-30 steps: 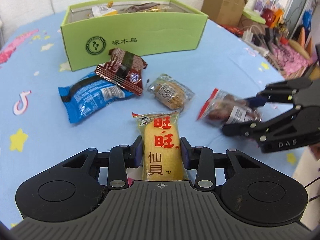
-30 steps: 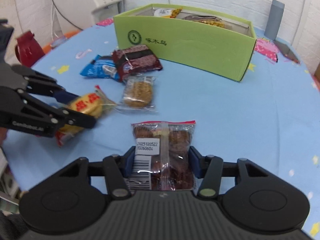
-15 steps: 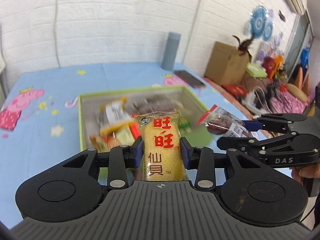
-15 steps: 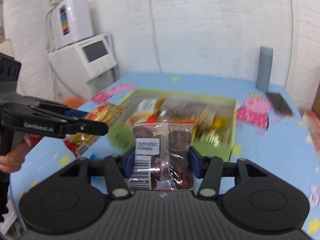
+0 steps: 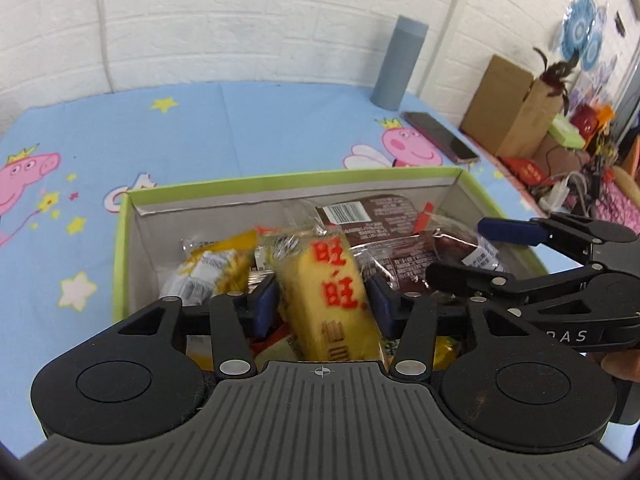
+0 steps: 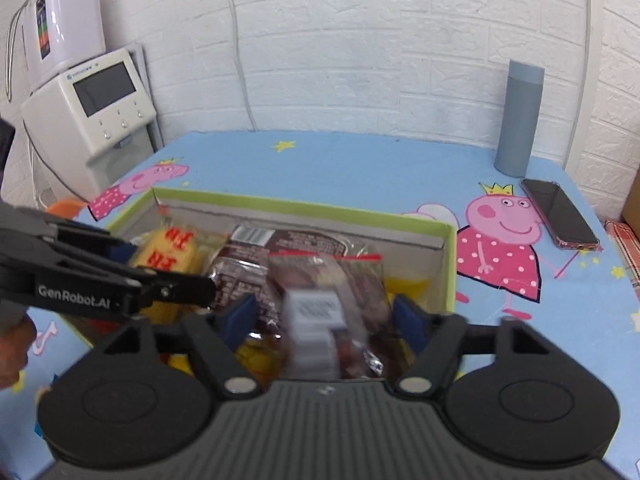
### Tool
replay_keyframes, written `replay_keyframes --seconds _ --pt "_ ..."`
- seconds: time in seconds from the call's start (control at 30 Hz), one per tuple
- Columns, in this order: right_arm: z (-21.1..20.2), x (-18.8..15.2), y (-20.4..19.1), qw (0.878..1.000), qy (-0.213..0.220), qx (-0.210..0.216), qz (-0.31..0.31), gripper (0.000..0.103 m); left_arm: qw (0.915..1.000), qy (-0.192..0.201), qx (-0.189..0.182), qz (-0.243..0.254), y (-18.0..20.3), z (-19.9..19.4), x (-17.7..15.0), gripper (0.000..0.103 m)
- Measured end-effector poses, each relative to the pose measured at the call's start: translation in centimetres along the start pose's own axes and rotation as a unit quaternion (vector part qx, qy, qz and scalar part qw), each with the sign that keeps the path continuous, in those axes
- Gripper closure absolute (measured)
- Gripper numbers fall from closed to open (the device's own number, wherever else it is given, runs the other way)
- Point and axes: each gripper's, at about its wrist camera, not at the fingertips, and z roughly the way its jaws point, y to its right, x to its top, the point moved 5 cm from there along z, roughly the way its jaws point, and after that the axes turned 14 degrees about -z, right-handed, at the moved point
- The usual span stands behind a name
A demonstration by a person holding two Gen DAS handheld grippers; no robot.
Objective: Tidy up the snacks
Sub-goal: 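Carry both packets into the green box and open both tools, then grasp the brown cake packet with the left tool, then hold the brown packet with the left tool while the right grasps the clear cookie packet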
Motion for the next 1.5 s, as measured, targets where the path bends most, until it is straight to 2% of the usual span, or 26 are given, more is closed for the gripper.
replay_keyframes --seconds 0.07,0.13,0.17,0.2,0.27,0.37,0.5,0.57,0.67,0.87,1.13,1.4,1.5 --pt "-2.0 0.6 -0.3 1.0 0.025 -0.016 -0.008 0.018 0.9998 0.019 -0.009 0.001 0.0 -2.3 -0.2 0.064" --pt "-5.0 0.6 -1.0 0.998 0.053 -0.025 -0.009 0.002 0.9988 0.046 -0.01 0.009 0.3 -5.3 -1.0 0.056" --pt "-6.6 0.4 -1.6 0.997 0.068 -0.024 -0.013 0.001 0.9982 0.058 -0.011 0.01 0.3 -6.7 -1.6 0.049" --pt "-7.9 0.0 -2.3 0.997 0.077 -0.02 -0.019 0.002 0.9976 0.067 -0.013 0.01 0.2 -7.8 -2.2 0.046" --pt "-10.3 -1.4 -4.2 0.996 0.086 -0.009 -0.03 0.001 0.9971 0.072 -0.022 0.007 -0.2 -9.8 -4.3 0.046" --pt "-11.9 -4.6 -7.4 0.996 0.076 0.023 -0.027 0.001 0.9977 0.059 -0.033 -0.001 -0.9 -11.2 -7.9 0.046" --pt "-11.1 -9.2 -11.7 0.997 0.031 0.061 -0.029 0.001 0.9999 0.015 -0.008 0.001 -1.8 -10.1 -12.3 0.05" --pt "-10.4 -10.5 -13.4 0.997 0.012 0.065 -0.038 0.001 1.0 -0.005 0.003 -0.006 -2.2 -9.3 -13.2 0.053" --pt "-9.6 -10.7 -14.3 0.997 0.006 0.055 -0.046 0.001 0.9999 -0.006 0.005 -0.013 -2.5 -8.5 -12.7 0.056" --pt "-7.0 -11.2 -13.9 0.996 -0.031 0.029 -0.078 0.001 0.9981 -0.052 -0.021 -0.027 -2.2 -5.0 -11.2 0.064" --pt "-7.1 -13.5 -9.9 0.998 -0.054 0.002 -0.031 0.001 0.9984 -0.043 0.024 0.029 0.4 -3.6 -12.6 0.064" --pt "-8.9 -15.3 -6.2 0.998 -0.058 -0.03 0.01 0.001 0.9976 -0.05 0.016 0.044 2.4 -3.7 -13.9 0.064" --pt "-10.5 -15.6 -5.5 0.998 -0.037 -0.024 0.039 0.001 0.9974 -0.052 0.02 0.046 2.7 -3.5 -14.0 0.064"
